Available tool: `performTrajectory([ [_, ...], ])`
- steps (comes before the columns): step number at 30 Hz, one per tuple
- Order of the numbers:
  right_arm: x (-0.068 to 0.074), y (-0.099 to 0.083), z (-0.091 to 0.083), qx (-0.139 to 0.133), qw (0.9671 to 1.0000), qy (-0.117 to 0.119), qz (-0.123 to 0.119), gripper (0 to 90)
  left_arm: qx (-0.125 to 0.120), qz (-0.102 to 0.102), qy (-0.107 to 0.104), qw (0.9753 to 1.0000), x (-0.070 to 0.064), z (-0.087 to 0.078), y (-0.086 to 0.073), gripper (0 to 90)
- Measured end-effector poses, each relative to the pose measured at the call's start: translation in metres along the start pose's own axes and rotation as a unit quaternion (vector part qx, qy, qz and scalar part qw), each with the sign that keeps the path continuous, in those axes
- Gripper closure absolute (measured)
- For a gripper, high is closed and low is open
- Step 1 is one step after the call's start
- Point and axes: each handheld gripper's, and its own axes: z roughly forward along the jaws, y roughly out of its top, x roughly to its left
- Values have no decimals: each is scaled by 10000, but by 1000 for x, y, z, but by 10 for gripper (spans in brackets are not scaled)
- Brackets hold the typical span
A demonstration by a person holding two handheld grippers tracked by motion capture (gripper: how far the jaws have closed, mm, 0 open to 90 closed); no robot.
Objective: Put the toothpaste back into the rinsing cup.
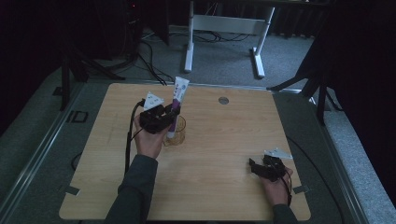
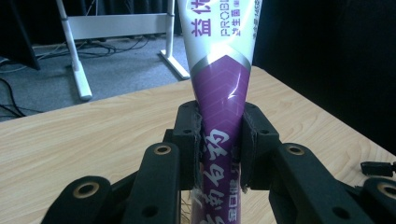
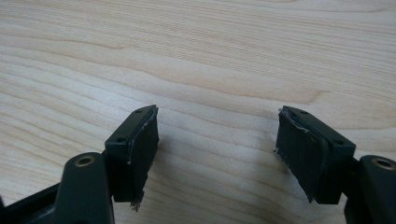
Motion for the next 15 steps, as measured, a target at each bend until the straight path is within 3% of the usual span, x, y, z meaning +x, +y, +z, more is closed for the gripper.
performTrajectory([
  [15,0,0,0,0,10000,1,-6,295,-79,-91,94,9999,6,8,2,714],
])
